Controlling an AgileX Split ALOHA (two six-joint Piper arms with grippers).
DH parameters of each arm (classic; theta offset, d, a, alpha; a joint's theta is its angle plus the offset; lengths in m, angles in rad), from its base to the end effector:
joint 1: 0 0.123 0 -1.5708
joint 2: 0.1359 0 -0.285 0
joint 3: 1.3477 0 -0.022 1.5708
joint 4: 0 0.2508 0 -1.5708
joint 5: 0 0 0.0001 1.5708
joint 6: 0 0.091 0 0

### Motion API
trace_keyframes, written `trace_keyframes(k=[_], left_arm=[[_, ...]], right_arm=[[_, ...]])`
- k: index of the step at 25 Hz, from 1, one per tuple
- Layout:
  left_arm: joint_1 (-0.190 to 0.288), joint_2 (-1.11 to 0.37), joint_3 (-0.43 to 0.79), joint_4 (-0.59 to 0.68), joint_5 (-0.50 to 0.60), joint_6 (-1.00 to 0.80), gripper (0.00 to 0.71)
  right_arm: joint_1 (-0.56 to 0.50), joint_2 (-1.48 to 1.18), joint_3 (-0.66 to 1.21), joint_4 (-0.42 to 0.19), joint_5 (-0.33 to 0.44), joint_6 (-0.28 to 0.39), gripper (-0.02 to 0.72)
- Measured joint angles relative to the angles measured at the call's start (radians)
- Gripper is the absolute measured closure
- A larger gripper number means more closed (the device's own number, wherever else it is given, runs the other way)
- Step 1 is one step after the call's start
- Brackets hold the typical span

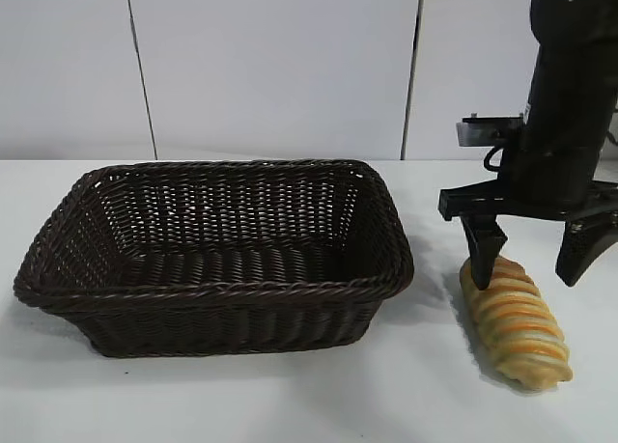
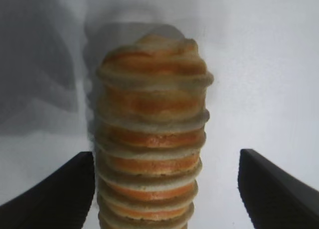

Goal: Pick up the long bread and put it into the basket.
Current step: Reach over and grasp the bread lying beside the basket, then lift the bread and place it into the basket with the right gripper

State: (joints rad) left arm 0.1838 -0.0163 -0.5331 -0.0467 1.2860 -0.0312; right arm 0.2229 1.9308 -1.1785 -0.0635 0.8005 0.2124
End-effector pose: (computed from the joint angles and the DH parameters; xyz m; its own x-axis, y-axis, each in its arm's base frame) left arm -0.0209 -0.0080 0.2688 -0.5872 -0.1542 -0.7946 -0.1737 0.9828 -0.0624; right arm 0.3482 0.0747 0.1458 -0.9923 -0.0535 -0.1121 -0.0508 0.9983 -0.0269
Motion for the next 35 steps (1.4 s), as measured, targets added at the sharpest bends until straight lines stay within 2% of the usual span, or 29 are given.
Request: trace_keyframes(k=[15, 17, 21, 22, 27, 31, 35], left_arm=[[0.0, 0.0, 0.0, 0.0, 0.0, 0.0, 0.177], [0.0, 0.0, 0.0, 0.0, 0.0, 0.0, 0.177], [0.0, 0.0, 0.0, 0.0, 0.0, 0.0, 0.177], [0.0, 0.0, 0.0, 0.0, 0.0, 0.0, 0.177], [0.0, 0.0, 0.0, 0.0, 0.0, 0.0, 0.177], [0.0, 0.0, 0.0, 0.0, 0.0, 0.0, 0.177], [0.0, 0.0, 0.0, 0.0, -0.002, 0.0, 0.177]], right_arm=[[0.0, 0.032, 0.006, 0.038, -0.068, 0.013, 0.161], [0.0, 0.042, 0.006, 0.043, -0.073, 0.015, 0.213], [0.0, 0.051, 0.006, 0.054, -0.077, 0.017, 0.547], [0.0, 0.051, 0.006, 0.055, -0.077, 0.019, 0.584], [0.0, 0.05, 0.002, 0.048, -0.062, 0.019, 0.587], [0.0, 0.019, -0.034, 0.002, 0.023, 0.019, 0.587], [0.0, -0.067, -0.126, -0.015, 0.102, 0.019, 0.588]])
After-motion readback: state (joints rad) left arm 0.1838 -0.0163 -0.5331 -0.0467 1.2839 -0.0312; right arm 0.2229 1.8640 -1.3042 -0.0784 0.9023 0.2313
